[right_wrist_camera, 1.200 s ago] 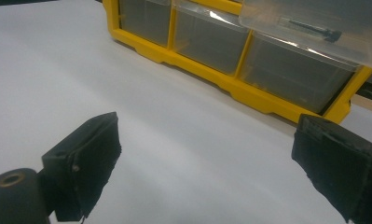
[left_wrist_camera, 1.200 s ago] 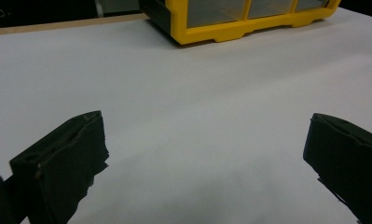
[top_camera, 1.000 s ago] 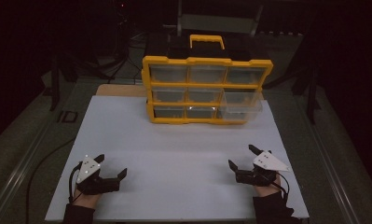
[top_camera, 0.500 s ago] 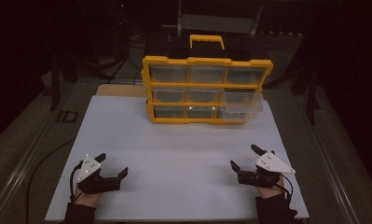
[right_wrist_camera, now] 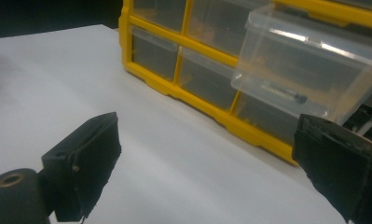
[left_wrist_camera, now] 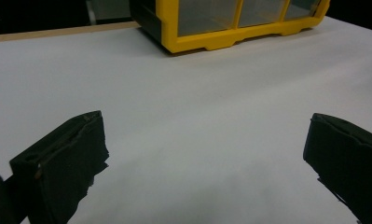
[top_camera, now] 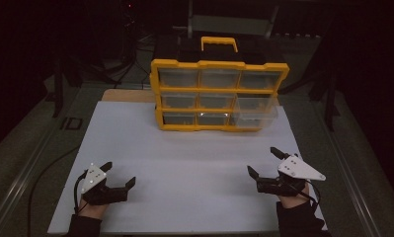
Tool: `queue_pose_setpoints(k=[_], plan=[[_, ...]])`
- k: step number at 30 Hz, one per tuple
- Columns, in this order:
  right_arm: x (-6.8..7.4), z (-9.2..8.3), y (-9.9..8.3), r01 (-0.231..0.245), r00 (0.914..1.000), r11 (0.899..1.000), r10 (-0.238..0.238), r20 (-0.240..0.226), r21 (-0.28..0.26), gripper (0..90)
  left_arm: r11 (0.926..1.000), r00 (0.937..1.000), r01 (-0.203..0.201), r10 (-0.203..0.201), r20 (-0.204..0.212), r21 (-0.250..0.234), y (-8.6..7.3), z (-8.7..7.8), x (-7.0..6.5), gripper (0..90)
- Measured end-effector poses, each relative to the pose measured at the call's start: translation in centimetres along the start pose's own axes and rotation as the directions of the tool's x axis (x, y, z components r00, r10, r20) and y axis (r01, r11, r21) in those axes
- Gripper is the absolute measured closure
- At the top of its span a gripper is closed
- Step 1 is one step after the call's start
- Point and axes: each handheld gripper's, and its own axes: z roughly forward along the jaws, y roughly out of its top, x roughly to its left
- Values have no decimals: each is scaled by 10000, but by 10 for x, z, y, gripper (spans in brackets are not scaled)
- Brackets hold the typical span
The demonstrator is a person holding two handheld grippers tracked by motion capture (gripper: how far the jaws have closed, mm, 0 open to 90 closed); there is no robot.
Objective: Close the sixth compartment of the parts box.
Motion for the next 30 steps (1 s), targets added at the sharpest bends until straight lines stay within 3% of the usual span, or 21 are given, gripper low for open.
queue_pose_setpoints(k=[10,15,30], plan=[[-12,-2,28,332,9985,9988,-315,455,-372,77,10000,10000,41,-41,-14,-79,0,-1,1,0],[-19,3,36,284,9979,9980,-250,597,-572,77,10000,10000,26,-26,2,-79,0,0,0,0],[-37,27,25,-187,9930,9998,193,1168,-65,78,9998,9999,21,-18,119,-209,0,-1,1,0]])
